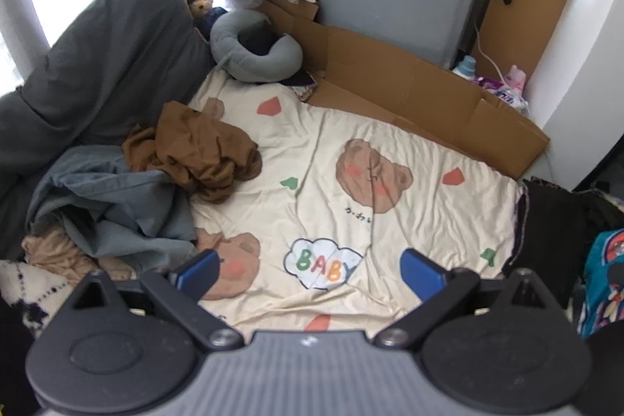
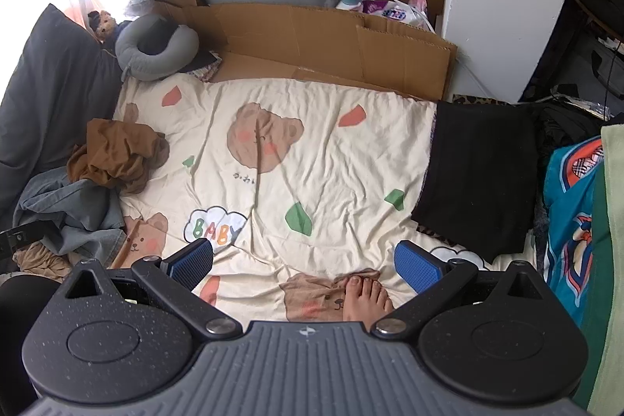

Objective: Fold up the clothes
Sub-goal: 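Move both grippers, open, toward the brown shirt on the clothes pile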

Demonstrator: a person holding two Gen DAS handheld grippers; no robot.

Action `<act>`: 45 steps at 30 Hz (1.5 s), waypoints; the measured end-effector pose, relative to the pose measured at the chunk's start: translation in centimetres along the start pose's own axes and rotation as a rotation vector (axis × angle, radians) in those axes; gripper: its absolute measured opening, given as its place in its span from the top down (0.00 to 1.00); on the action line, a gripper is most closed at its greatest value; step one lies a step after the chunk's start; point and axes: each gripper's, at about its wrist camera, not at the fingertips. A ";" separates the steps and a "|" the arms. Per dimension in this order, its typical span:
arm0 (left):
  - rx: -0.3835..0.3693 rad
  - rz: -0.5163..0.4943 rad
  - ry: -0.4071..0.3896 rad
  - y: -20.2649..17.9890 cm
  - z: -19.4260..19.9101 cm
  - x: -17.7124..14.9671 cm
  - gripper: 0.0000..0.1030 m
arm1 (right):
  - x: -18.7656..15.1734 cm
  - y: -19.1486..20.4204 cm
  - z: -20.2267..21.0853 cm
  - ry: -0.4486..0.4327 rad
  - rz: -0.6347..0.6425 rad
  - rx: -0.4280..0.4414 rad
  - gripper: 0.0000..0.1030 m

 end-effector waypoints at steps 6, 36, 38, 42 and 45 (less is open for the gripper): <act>-0.008 -0.007 0.010 0.1 -0.1 0.2 0.03 | 0.3 -0.1 -0.1 0.000 -0.018 -0.016 0.01; -0.054 0.035 0.002 4.6 0.9 4.3 0.02 | 3.9 0.7 -0.1 -0.046 0.017 -0.007 0.01; -0.047 0.034 -0.002 5.1 0.7 4.7 0.02 | 4.3 0.8 -0.4 -0.050 0.018 -0.001 0.01; -0.036 0.040 -0.001 6.3 0.0 5.6 0.02 | 5.3 1.0 -1.2 -0.060 0.024 0.011 0.01; -0.040 0.052 -0.007 7.3 -0.8 6.3 0.02 | 6.2 1.0 -2.0 -0.070 0.025 0.022 0.01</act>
Point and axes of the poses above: each gripper's, at about its wrist camera, not at the fingertips, and z roughly against the way its jaws point, y to its left, x to its top, and after that the axes turned 8 degrees about x, right-handed
